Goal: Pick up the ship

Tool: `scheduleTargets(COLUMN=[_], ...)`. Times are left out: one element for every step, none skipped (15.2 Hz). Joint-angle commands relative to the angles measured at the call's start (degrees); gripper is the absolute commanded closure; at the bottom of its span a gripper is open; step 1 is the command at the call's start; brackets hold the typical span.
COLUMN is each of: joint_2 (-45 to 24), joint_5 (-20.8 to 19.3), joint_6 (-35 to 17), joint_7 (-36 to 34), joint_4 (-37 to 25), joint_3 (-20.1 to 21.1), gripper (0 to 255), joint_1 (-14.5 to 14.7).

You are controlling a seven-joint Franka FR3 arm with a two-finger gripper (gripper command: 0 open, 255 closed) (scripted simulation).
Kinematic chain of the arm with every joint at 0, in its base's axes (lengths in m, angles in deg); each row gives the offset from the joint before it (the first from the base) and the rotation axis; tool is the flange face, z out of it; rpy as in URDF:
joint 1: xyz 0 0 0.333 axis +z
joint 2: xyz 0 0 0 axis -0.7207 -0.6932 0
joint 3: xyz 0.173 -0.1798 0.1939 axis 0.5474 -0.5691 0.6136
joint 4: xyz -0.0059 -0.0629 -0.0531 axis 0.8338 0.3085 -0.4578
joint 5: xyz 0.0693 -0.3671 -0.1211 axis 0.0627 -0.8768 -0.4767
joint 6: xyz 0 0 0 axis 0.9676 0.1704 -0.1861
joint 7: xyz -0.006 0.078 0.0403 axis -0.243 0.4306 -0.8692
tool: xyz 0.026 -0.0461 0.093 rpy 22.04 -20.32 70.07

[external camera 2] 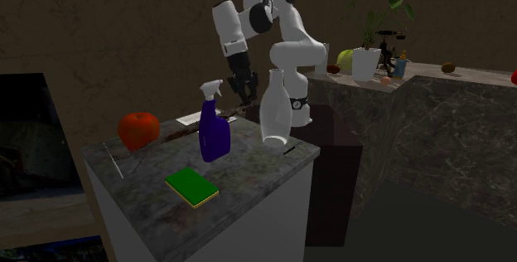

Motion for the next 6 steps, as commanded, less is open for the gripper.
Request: scheduleTargets(joint_2=[0.9, 1.3, 1.7, 2.0, 2.1, 2.1], joint_5=[0.7, 1.1, 1.4, 1.8, 1.8, 1.8], joint_6=[1.8, 2.6, 3.5, 4.3, 4.4, 4.4], joint_7=[-0.4, -0.6, -0.8, -1.0, -1.0, -1.0], joint_4=[-0.8, -1.2, -1.7, -2.1, -2.2, -2.2], joint_3=[1.5, 2.1, 2.8, 3.4, 3.5, 3.5], gripper=[255, 255, 255, 255, 255, 255], joint_1=[-0.3, -0.4, -0.5, -0.5, -0.5, -0.5])
